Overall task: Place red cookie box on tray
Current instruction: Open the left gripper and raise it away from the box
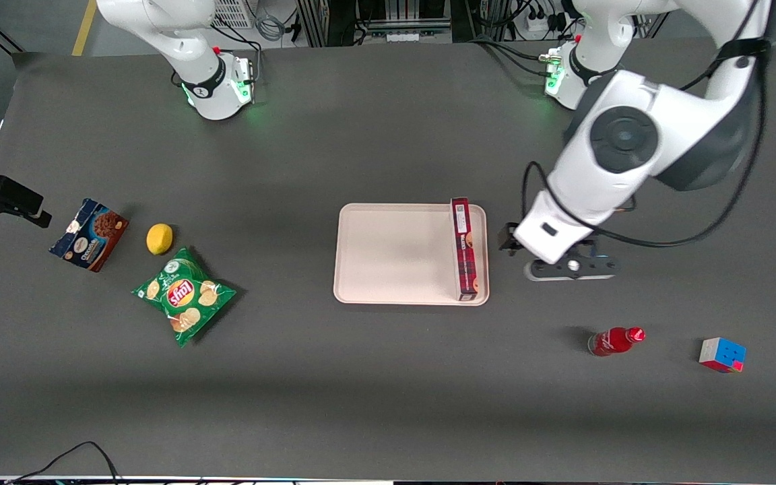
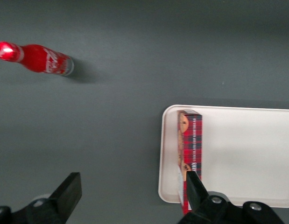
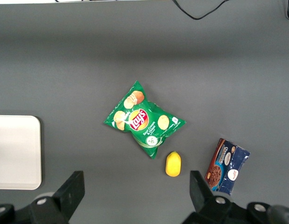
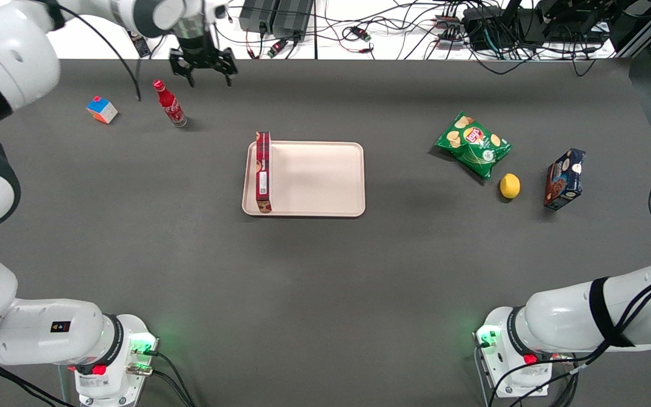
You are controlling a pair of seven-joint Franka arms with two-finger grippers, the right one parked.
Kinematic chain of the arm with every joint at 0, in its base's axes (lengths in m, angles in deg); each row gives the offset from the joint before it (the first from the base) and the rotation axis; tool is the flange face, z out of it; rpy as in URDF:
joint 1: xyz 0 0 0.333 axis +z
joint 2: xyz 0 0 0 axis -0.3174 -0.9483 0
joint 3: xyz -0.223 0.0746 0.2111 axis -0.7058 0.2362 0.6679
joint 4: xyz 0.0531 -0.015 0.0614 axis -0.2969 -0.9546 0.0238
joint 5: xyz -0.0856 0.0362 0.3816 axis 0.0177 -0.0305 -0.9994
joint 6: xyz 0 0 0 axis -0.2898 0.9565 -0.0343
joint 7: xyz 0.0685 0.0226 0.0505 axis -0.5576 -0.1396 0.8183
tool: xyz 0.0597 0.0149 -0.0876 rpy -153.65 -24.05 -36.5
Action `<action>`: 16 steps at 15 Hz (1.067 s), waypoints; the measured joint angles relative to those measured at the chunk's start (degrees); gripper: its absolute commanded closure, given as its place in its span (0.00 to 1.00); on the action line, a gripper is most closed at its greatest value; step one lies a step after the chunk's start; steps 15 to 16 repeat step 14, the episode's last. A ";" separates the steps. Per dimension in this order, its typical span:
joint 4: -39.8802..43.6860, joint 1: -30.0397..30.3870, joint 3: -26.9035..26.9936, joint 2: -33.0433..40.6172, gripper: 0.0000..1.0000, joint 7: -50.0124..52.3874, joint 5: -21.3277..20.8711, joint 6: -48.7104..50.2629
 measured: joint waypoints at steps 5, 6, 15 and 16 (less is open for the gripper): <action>-0.51 1.66 10.18 5.13 0.00 -16.79 4.16 3.91; -1.33 1.82 12.19 6.25 0.00 -19.49 4.35 4.13; -13.05 4.29 19.41 15.33 0.00 -28.97 8.11 1.16; -13.05 4.29 19.41 15.33 0.00 -28.97 8.11 1.16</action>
